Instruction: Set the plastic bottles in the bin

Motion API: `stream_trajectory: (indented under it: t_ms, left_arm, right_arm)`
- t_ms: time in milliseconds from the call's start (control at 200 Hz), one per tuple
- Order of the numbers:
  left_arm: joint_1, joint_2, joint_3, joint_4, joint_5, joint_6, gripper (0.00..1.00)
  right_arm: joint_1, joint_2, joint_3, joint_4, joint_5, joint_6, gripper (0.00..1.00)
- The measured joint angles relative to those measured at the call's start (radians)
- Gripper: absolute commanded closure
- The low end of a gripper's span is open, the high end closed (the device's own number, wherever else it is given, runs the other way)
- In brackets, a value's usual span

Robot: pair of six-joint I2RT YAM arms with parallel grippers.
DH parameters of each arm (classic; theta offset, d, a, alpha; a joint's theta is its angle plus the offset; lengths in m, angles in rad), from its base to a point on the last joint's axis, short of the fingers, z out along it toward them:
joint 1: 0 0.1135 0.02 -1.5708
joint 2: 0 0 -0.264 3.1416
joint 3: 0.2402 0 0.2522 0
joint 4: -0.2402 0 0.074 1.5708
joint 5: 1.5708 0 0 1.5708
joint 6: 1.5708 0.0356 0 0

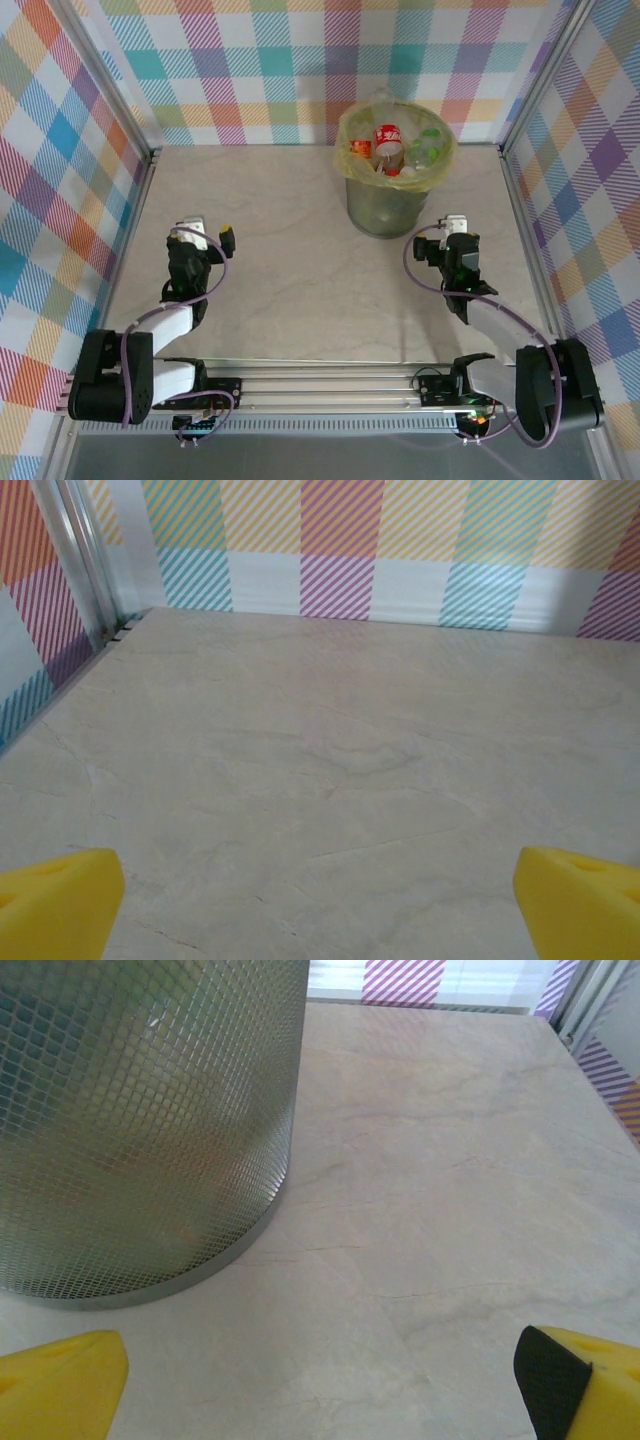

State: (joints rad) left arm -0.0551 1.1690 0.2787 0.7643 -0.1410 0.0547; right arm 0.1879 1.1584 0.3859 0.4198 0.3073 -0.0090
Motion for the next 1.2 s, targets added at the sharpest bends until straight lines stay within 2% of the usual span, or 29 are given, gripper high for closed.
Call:
stream_trajectory:
  t_ms: [250,530,640,855,1200]
  left_arm:
    - [0.000,0.069,-0.039,0.038,0.011,-0.026,0.00]
    - [0.000,0.316,0.000,0.133,0.071,-0.039,0.00]
    - [0.001,0.388,0.047,0.123,0.101,-0.035,0.00]
    - [0.001,0.394,0.134,0.073,0.115,-0.035,0.00]
    - [0.001,0.394,0.137,0.046,0.114,-0.035,0.00]
  right_arm:
    - [-0.006,0.015,0.000,0.062,-0.036,-0.004,0.00]
    - [-0.010,0.015,-0.004,0.101,-0.067,-0.008,0.00]
    - [-0.012,0.020,-0.015,0.126,-0.074,-0.008,0.00]
    - [-0.013,0.064,-0.036,0.195,-0.093,-0.019,0.00]
    - [-0.037,0.222,-0.044,0.328,-0.150,-0.075,0.00]
